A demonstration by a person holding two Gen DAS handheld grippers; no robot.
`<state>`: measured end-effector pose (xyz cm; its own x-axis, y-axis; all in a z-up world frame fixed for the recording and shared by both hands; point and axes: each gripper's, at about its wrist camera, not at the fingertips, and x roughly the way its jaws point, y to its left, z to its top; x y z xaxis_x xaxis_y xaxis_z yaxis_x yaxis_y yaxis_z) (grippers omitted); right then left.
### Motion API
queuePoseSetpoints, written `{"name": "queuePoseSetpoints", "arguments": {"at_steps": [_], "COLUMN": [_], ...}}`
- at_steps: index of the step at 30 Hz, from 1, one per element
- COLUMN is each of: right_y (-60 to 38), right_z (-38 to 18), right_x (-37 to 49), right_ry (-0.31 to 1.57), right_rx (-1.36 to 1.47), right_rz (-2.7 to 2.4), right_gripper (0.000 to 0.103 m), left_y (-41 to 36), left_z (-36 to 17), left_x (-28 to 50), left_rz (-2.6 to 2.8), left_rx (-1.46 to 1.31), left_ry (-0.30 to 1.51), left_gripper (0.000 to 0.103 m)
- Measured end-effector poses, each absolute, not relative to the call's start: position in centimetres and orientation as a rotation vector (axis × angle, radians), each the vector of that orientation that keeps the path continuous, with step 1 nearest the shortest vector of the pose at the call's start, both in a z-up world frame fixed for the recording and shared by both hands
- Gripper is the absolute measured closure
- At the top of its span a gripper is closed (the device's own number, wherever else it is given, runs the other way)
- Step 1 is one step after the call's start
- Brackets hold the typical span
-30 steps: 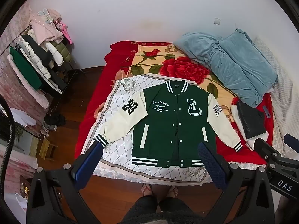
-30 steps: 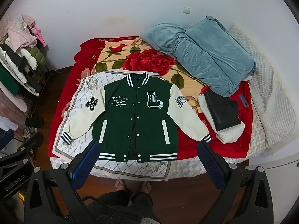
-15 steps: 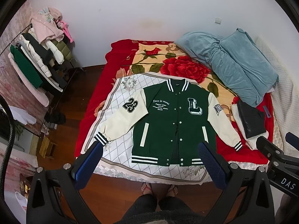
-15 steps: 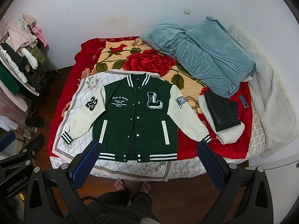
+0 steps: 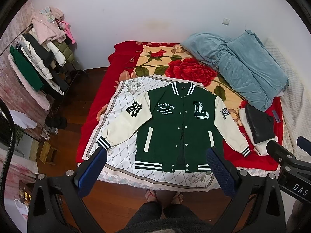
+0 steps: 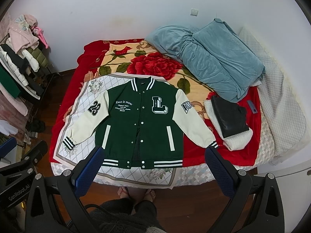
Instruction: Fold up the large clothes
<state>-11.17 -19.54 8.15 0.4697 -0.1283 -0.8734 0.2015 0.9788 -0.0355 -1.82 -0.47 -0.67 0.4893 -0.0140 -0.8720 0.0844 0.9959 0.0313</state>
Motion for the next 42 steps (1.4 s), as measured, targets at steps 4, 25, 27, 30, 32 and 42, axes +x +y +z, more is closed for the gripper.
{"name": "queuePoseSetpoints", "arguments": {"at_steps": [4,25,27,30,32,42], "right_y": [-19.8,-20.3,-20.5,-20.0,-20.0,-20.1], "right_z": [8.6,9.6,9.8,9.7,9.7,9.7], "right_x": [-11.4,-11.2,-11.2,-11.4,-11.4,-11.5], "right_ry": [1.062,1.059,1.059,1.058,1.058,1.056], "right_rx": [0.076,0.071,0.073,0.071,0.069,0.069], "right_rz": [-0.203,-0.202,-0.202,-0.202,-0.202,-0.201], "right_gripper": [0.0,0.0,0.0,0.0,0.0,0.0], "left_y": [-0.5,-0.3,-0.2,-0.2,-0.2,-0.5], "left_z": [-0.7,-0.5,-0.5,-0.5,-0.4,-0.5], "left_x": [-1.6,-1.2,-1.1,-1.0,-0.9,-1.2], "left_rz": [-0.057,-0.063,-0.062,-0.061,-0.061,-0.061], "left_rx": [0.073,0.073,0.072,0.071,0.069,0.069], "left_ry": [1.057,1.059,1.058,1.058,1.059,1.057], "left_gripper": [0.0,0.0,0.0,0.0,0.0,0.0]}}
